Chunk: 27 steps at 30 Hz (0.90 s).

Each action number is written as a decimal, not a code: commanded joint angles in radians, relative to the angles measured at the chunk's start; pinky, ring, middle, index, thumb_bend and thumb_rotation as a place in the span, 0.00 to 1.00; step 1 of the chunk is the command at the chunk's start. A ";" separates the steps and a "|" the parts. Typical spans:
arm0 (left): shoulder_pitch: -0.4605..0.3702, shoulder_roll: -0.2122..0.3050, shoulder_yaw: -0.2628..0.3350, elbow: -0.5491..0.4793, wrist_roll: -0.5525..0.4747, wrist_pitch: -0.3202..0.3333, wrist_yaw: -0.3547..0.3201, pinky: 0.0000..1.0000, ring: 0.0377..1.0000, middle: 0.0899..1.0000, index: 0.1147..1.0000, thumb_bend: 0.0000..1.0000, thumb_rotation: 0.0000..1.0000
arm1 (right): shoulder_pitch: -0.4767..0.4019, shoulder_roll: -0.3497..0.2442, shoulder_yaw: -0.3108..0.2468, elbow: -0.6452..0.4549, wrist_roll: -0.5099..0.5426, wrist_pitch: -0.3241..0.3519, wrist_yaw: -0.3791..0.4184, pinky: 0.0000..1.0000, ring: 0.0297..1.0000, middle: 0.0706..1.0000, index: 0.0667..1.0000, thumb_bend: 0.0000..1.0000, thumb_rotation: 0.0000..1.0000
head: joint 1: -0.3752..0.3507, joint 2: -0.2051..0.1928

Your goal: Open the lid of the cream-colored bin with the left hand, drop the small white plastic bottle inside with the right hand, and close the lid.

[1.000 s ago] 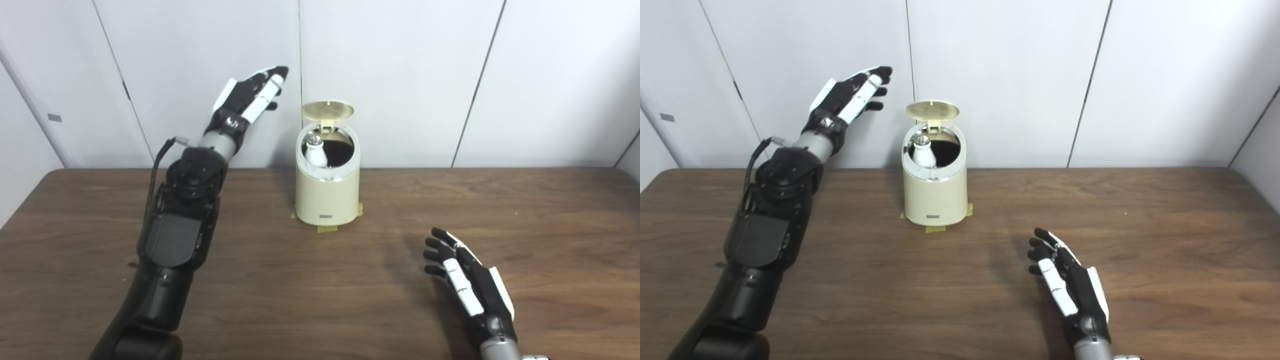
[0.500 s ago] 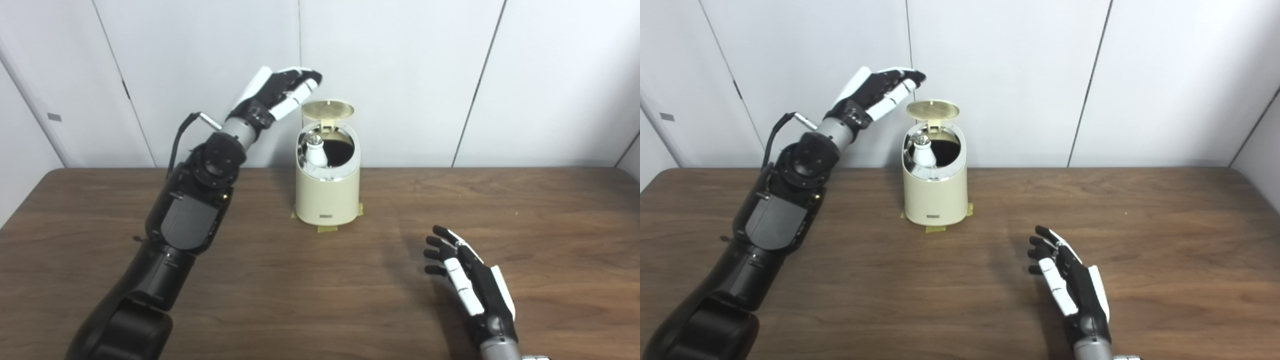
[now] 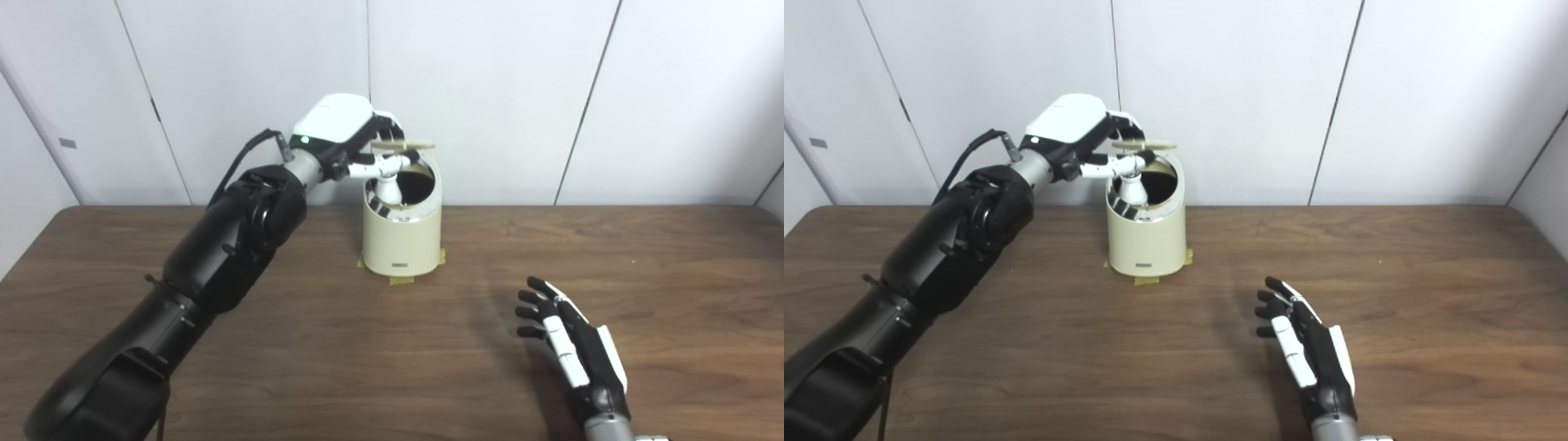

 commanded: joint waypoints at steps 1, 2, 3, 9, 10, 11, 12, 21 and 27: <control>-0.069 0.012 0.008 -0.041 0.041 -0.024 0.005 0.62 0.72 0.69 0.65 0.52 0.83 | 0.015 0.015 -0.001 -0.024 0.004 -0.032 -0.005 0.65 0.75 0.78 0.82 0.49 0.90 | 0.000 0.000; -0.068 0.014 0.004 -0.050 0.063 -0.032 0.003 0.62 0.72 0.69 0.65 0.52 0.83 | 0.014 0.014 -0.002 -0.023 0.005 -0.033 -0.005 0.65 0.75 0.78 0.82 0.49 0.90 | -0.001 0.002; -0.066 0.014 0.004 -0.055 0.079 -0.038 0.001 0.63 0.71 0.68 0.64 0.52 0.85 | 0.014 0.013 -0.002 -0.021 0.006 -0.035 -0.005 0.65 0.75 0.78 0.82 0.50 0.91 | -0.001 0.002; -0.049 0.012 -0.013 -0.098 0.203 -0.061 -0.012 0.69 0.73 0.67 0.65 0.55 0.96 | 0.013 0.012 -0.004 -0.020 0.011 -0.029 -0.003 0.66 0.75 0.79 0.83 0.51 0.94 | -0.006 0.009; -0.045 0.008 -0.013 -0.107 0.212 -0.062 -0.018 0.68 0.73 0.67 0.65 0.56 0.96 | 0.012 0.012 -0.004 -0.022 0.011 -0.026 -0.004 0.65 0.76 0.79 0.83 0.50 0.94 | -0.006 0.009; -0.041 0.005 -0.012 -0.117 0.217 -0.062 -0.029 0.69 0.73 0.67 0.65 0.56 0.96 | 0.012 0.012 -0.003 -0.025 0.009 -0.023 -0.003 0.65 0.75 0.79 0.83 0.50 0.94 | -0.007 0.011; -0.037 0.002 -0.011 -0.127 0.223 -0.061 -0.041 0.69 0.74 0.68 0.66 0.57 0.97 | 0.011 0.012 -0.002 -0.027 0.007 -0.022 -0.004 0.65 0.75 0.79 0.83 0.50 0.94 | -0.008 0.012; -0.005 -0.008 -0.026 -0.164 0.309 -0.050 -0.165 0.79 0.77 0.71 0.70 0.57 0.99 | 0.013 0.015 -0.001 -0.041 0.008 -0.013 -0.003 0.64 0.74 0.77 0.83 0.49 0.93 | -0.014 0.025; 0.016 -0.016 -0.028 -0.168 0.346 -0.017 -0.294 0.82 0.82 0.79 0.78 0.61 1.00 | 0.018 0.014 -0.002 -0.052 0.013 -0.009 -0.001 0.64 0.74 0.77 0.83 0.50 0.91 | -0.025 0.035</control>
